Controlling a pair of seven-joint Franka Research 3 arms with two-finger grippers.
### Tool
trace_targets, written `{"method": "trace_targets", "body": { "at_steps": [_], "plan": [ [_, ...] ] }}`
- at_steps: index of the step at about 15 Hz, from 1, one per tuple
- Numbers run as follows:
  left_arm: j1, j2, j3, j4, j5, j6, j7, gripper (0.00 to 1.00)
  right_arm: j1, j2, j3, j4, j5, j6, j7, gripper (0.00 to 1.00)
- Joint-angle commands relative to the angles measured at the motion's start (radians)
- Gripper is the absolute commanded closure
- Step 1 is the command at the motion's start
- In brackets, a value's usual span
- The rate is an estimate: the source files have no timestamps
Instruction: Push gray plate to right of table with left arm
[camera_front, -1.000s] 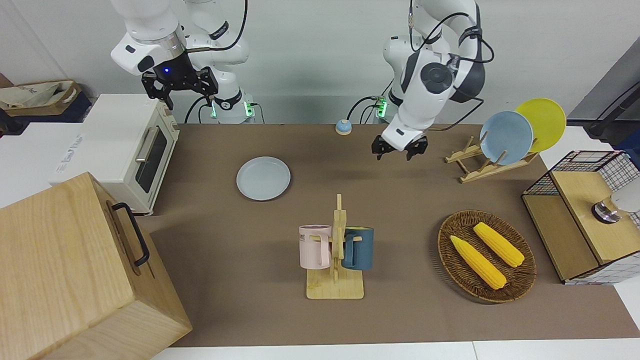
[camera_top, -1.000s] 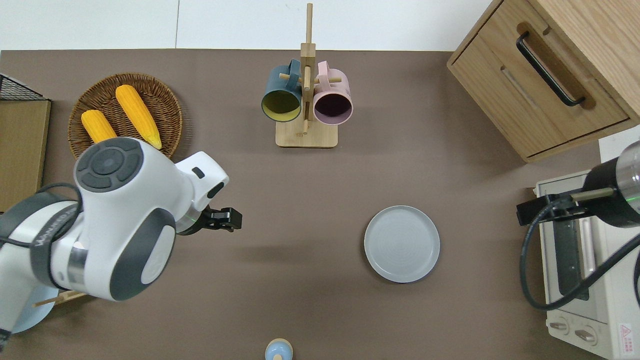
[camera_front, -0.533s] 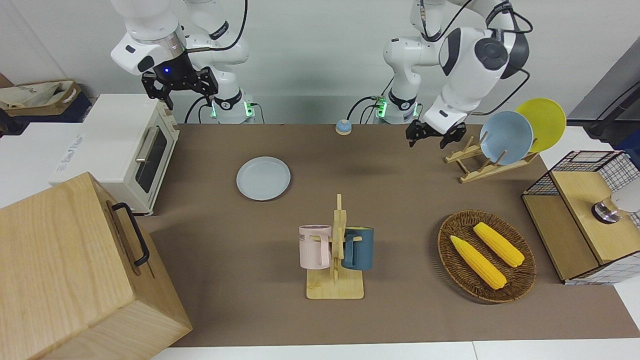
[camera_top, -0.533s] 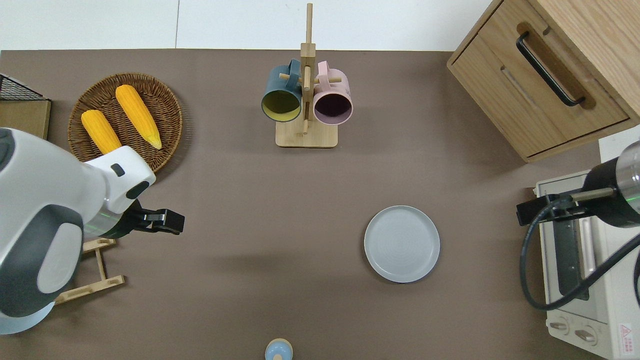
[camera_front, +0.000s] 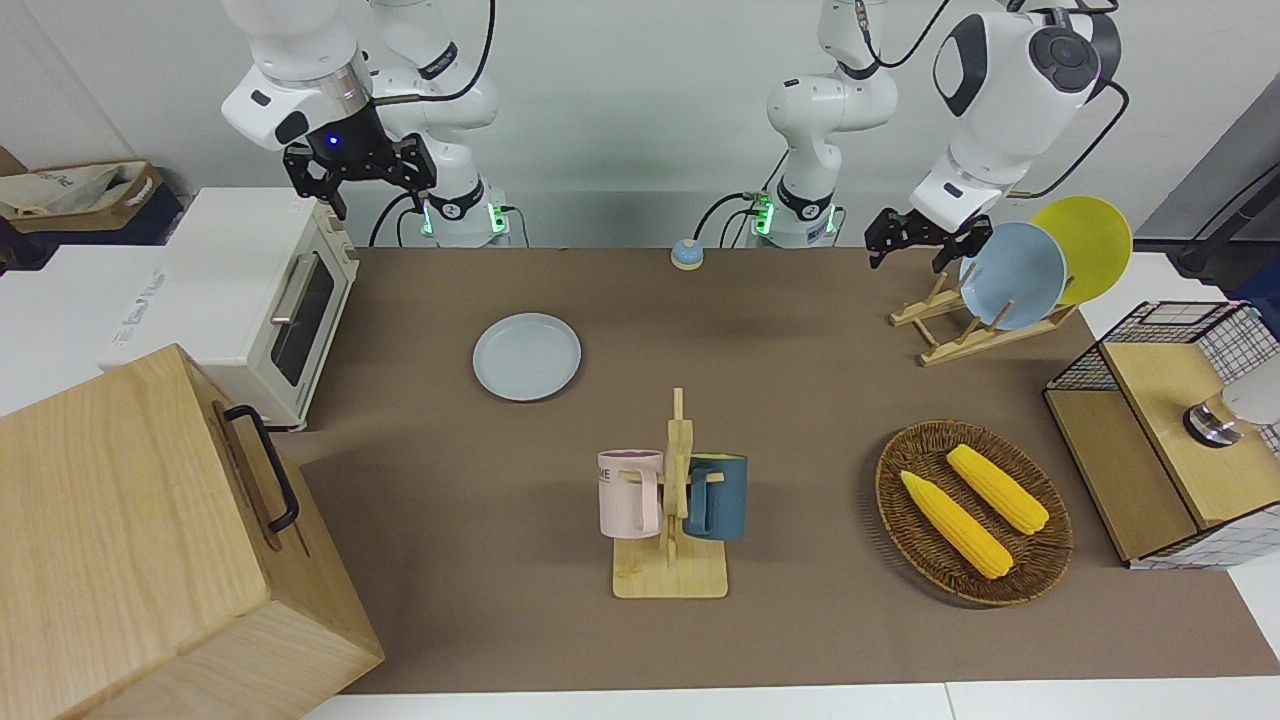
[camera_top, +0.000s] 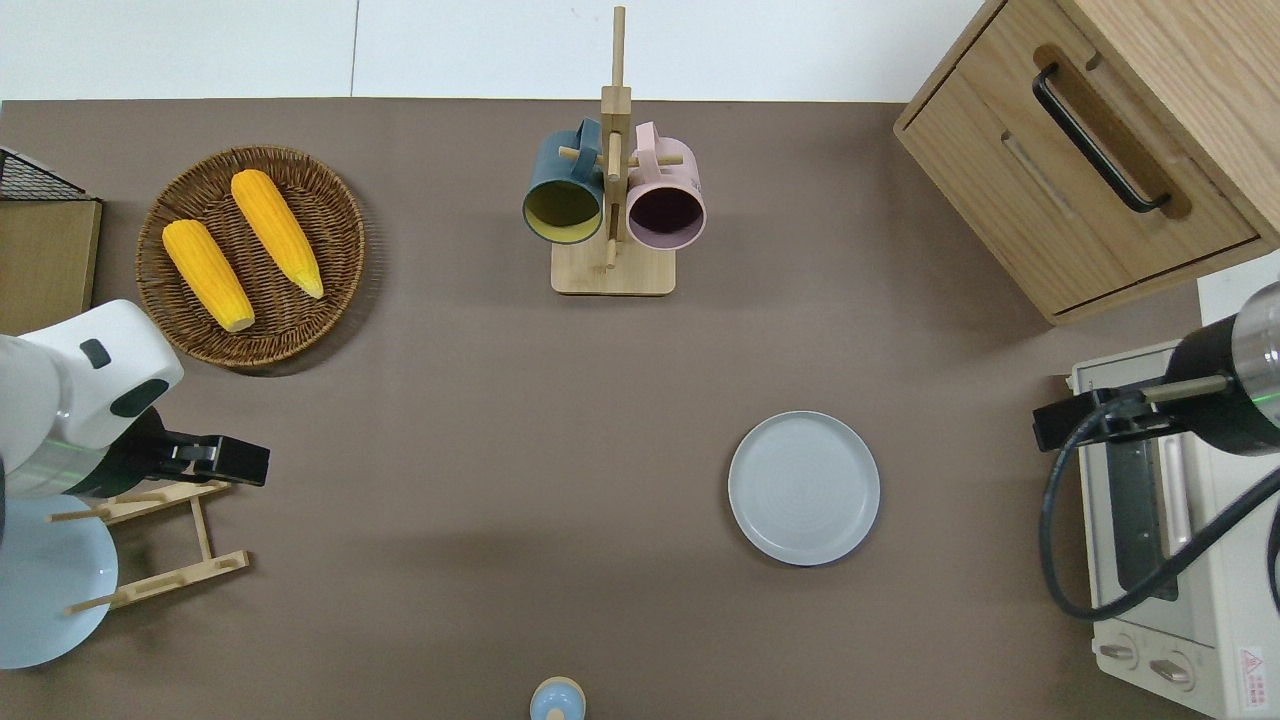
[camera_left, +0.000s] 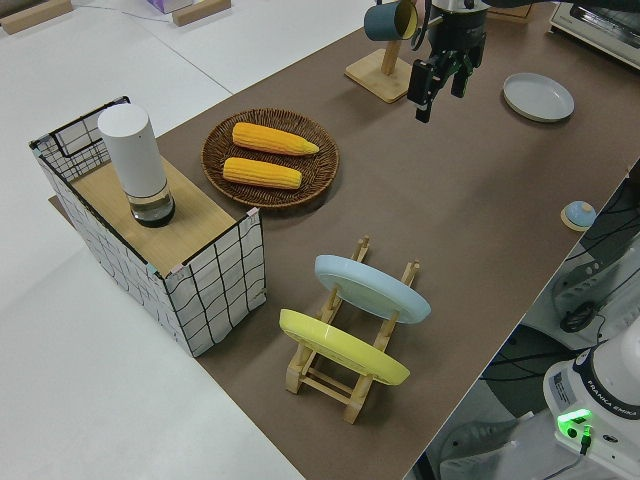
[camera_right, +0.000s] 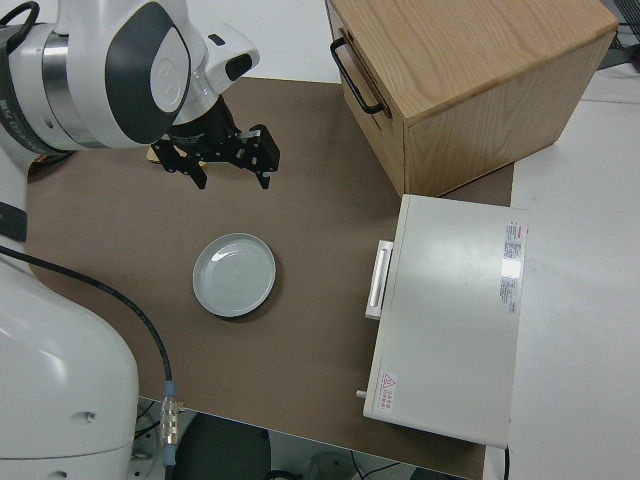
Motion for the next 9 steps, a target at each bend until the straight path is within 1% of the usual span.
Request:
{"method": "trace_targets", "body": {
  "at_steps": [1, 5, 9],
  "plan": [
    [0.005, -0.025, 0.009, 0.049, 0.031, -0.055, 0.035, 0.01, -0.020, -0.002, 0.016, 0.009, 0.004, -0.016, 0.012, 0.017],
    [0.005, -0.025, 0.014, 0.072, 0.036, -0.059, 0.035, 0.01, -0.020, -0.002, 0.016, 0.009, 0.004, -0.016, 0.013, 0.017],
    [0.002, -0.025, 0.009, 0.080, 0.034, -0.058, 0.035, 0.01, -0.019, -0.002, 0.016, 0.009, 0.004, -0.016, 0.013, 0.017]
  ]
}}
